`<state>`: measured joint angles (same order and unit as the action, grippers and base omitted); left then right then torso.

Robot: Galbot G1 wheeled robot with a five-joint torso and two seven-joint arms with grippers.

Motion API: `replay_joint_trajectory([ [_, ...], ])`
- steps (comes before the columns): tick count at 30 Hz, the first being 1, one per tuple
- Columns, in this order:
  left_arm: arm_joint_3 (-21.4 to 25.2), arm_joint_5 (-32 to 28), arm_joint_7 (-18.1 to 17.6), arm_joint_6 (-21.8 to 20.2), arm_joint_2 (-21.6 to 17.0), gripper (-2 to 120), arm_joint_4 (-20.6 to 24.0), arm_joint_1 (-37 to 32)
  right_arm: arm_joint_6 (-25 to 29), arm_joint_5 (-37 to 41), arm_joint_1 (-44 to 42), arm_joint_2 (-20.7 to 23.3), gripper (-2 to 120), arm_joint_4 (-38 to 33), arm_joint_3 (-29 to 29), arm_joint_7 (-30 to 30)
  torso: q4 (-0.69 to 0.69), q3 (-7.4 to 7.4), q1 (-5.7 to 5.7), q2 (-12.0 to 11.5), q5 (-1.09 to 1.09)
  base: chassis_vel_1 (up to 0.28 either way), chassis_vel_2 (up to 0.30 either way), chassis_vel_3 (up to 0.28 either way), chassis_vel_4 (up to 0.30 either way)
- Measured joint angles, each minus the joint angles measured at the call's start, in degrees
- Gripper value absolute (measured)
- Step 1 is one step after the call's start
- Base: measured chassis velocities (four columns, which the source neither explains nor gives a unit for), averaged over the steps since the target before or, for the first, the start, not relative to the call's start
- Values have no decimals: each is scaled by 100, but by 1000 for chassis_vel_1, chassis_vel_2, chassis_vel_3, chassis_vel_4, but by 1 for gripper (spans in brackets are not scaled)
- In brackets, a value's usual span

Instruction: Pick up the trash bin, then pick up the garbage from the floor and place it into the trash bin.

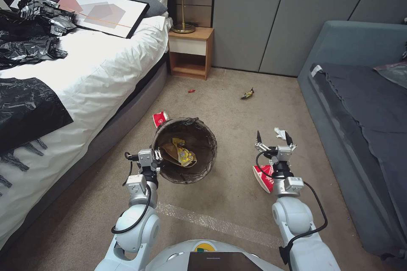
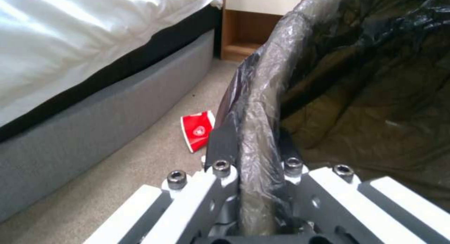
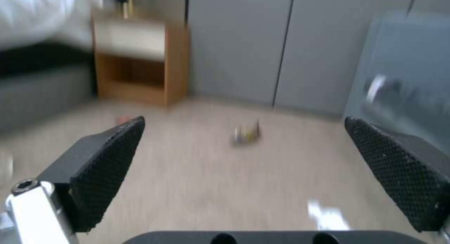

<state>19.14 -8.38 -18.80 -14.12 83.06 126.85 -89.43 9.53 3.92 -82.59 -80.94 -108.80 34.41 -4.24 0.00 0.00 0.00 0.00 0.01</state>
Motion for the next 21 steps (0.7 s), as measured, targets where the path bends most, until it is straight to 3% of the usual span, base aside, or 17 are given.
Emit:
replay_joint_trajectory([
  [1, -1, 7, 0, -3, 1, 3, -7, 2, -505, 34, 75, 76, 100, 163, 95, 188, -1, 0, 0, 0, -1, 0, 0, 0, 0],
  [3, -11, 15, 0, -11, 6, 3, -7, 1, -940, 37, 211, 123, 100, 428, 169, 297, 0, 0, 0, 0, 0, 0, 0, 0, 0],
  [7, -8, 20, 0, -14, -2, 3, -12, -4, -1422, -12, 461, 181, 100, 1064, 253, 455, 0, 0, 0, 0, -1, 0, 0, 0, 0],
  [21, -20, 19, -5, -19, -35, 3, -44, -10, -1540, -64, 1166, 290, 100, 2969, 200, 823, 1, 0, 0, 0, -1, 0, 0, 0, 0],
])
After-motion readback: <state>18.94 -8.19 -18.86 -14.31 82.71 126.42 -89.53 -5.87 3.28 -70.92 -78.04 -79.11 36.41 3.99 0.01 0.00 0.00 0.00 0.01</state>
